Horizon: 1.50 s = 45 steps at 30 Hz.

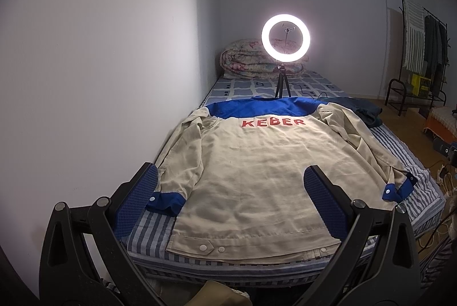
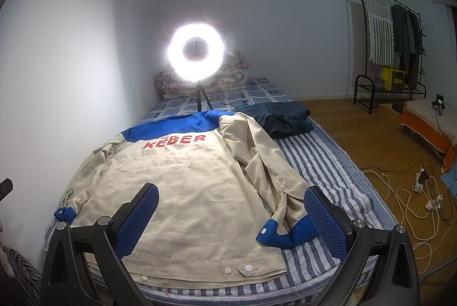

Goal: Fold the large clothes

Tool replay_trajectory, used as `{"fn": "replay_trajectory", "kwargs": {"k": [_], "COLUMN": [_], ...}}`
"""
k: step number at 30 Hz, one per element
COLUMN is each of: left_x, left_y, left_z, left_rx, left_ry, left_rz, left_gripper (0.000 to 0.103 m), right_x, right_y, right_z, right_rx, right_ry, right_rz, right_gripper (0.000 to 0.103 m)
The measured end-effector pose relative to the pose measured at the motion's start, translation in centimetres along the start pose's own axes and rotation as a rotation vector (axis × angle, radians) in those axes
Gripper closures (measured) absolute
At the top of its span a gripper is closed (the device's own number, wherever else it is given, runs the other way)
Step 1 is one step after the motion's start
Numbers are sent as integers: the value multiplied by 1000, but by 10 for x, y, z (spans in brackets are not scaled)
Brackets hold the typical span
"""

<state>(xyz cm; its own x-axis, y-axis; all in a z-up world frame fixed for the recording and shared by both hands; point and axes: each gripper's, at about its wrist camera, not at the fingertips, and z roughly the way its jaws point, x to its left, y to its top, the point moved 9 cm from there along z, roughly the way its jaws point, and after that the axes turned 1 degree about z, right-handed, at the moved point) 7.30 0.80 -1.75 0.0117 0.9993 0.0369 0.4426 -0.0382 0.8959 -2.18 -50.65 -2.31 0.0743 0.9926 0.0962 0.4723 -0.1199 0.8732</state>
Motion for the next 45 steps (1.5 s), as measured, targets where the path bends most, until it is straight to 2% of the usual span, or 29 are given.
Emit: {"fn": "replay_trajectory", "kwargs": {"k": [14, 18, 22, 26, 28, 31, 32, 37, 42, 45], "left_x": [6, 12, 18, 30, 37, 52, 57, 79, 91, 91], "left_y": [-6, -20, -34, -51, -61, -78, -83, -109, -133, -138], "left_z": [-2, 5, 14, 21, 26, 34, 35, 26, 19, 14], "left_rx": [7, 27, 42, 62, 77, 116, 125, 156, 200, 203], "left_ry": [9, 7, 12, 1, 3, -1, -9, 2, -25, -51], "left_rz": [-5, -13, 1, -24, -28, -46, -64, -108, -160, -180], "left_gripper": [0, 0, 0, 2, 5, 20, 26, 28, 28, 28], "right_x": [8, 28, 59, 104, 133, 186, 202, 299, 385, 431], "right_y": [0, 4, 12, 27, 32, 33, 30, -7, -61, -99], "right_z": [1, 1, 4, 10, 27, 56, 64, 99, 130, 139], "right_rx": [-3, -11, -12, -86, -42, 36, 59, 206, 333, 391], "right_ry": [12, 25, 95, 222, 280, 392, 430, 653, 819, 897], "right_rz": [-6, -53, -99, -124, -154, -237, -269, -414, -537, -610], "right_gripper": [0, 0, 0, 0, 0, 1, 5, 18, 36, 38]}}
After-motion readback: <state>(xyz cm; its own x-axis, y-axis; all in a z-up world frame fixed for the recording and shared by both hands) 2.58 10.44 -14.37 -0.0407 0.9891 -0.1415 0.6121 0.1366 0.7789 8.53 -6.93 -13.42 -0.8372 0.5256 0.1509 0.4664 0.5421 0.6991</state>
